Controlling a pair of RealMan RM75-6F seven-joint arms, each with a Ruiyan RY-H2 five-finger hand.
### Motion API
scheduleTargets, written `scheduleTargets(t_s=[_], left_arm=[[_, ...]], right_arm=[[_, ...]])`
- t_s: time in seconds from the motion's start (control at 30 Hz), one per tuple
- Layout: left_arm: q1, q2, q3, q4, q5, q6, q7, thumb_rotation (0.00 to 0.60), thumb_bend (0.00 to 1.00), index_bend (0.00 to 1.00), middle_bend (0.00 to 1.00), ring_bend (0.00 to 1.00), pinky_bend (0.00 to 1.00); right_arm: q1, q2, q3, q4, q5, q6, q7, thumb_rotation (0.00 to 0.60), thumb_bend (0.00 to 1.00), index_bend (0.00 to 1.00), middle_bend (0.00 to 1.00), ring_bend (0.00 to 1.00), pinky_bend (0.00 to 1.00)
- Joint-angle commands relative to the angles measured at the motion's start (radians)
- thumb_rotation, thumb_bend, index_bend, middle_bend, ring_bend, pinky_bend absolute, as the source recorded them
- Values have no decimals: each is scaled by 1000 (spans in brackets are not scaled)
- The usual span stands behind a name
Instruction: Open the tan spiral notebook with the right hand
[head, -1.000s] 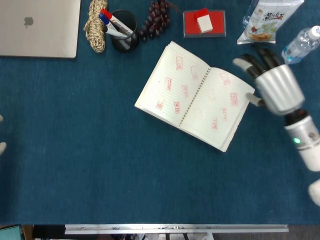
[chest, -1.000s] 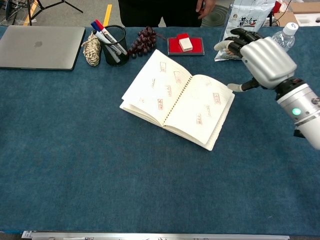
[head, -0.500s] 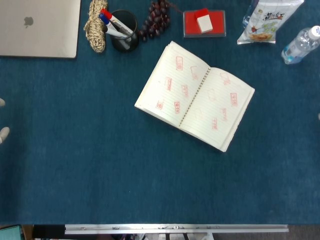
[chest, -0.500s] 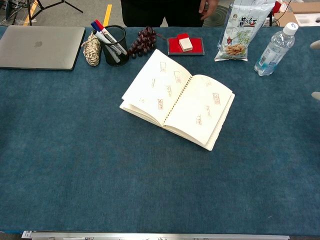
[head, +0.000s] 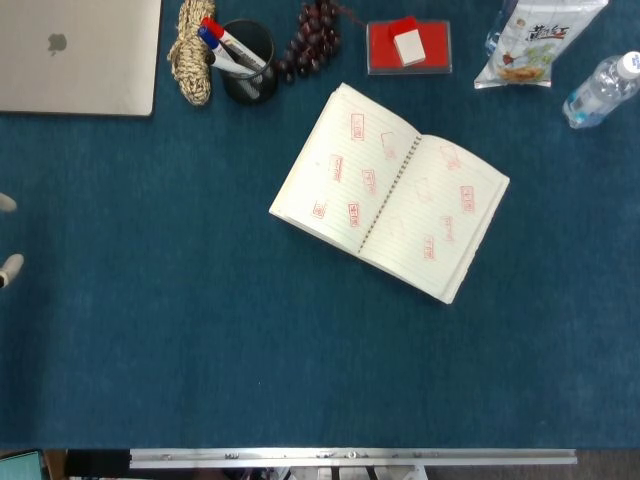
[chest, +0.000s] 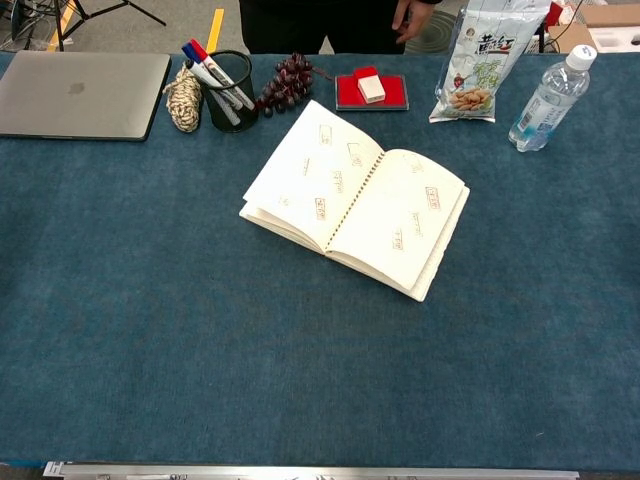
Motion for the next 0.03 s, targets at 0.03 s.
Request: scheduleTargets(t_s=[0.03], left_arm=[[3,0,5,-3,-1,0,5,600,111,403,250,303,601]], right_arm=[[6,-8,10,11,-2,-20,12,600,65,259,273,103,184]])
